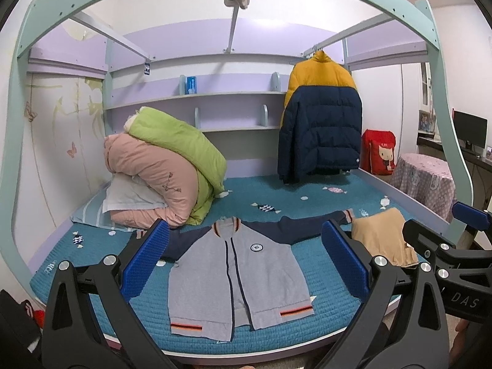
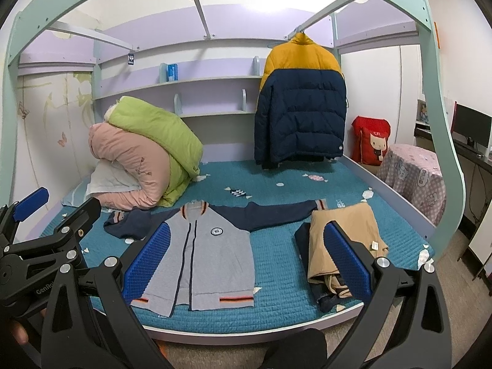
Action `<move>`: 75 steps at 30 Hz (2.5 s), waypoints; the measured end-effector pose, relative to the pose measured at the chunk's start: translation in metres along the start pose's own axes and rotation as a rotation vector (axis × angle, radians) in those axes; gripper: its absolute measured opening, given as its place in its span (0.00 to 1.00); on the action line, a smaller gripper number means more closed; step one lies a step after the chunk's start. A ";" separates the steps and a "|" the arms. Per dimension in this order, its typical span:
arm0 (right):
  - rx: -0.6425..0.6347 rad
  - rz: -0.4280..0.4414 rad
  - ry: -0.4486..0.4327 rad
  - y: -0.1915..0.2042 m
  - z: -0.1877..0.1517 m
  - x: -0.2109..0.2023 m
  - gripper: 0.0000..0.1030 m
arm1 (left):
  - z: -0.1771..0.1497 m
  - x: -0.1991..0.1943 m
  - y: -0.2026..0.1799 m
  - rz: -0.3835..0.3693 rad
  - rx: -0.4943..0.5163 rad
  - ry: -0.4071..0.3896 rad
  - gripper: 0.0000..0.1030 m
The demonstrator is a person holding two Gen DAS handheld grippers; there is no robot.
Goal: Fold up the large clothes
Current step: 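Move the left tool to the navy sleeve cuff while the right tool approaches the jacket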
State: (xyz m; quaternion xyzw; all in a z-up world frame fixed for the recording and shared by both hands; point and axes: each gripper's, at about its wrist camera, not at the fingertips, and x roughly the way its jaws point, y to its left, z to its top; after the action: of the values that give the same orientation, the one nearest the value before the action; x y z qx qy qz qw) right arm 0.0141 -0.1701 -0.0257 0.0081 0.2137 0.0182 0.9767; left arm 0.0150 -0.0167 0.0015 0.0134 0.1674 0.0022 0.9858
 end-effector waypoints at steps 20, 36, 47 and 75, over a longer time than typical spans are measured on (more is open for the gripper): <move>-0.011 0.045 0.334 0.025 -0.041 0.161 0.93 | -0.074 0.173 0.031 0.039 -0.044 0.324 0.96; -0.101 0.218 0.610 0.147 -0.098 0.401 0.93 | -0.187 0.391 0.201 0.104 -0.206 0.605 0.96; -0.163 0.199 0.643 0.198 -0.123 0.530 0.93 | -0.210 0.532 0.369 0.259 0.049 0.573 0.96; -0.066 0.159 0.761 0.171 -0.164 0.585 0.93 | -0.234 0.640 0.472 0.390 0.034 0.670 0.95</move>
State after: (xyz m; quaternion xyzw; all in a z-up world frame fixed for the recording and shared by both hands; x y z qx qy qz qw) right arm 0.4710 0.0251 -0.4145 -0.0139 0.5588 0.1025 0.8228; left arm 0.5422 0.4669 -0.4174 0.0598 0.4746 0.1910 0.8572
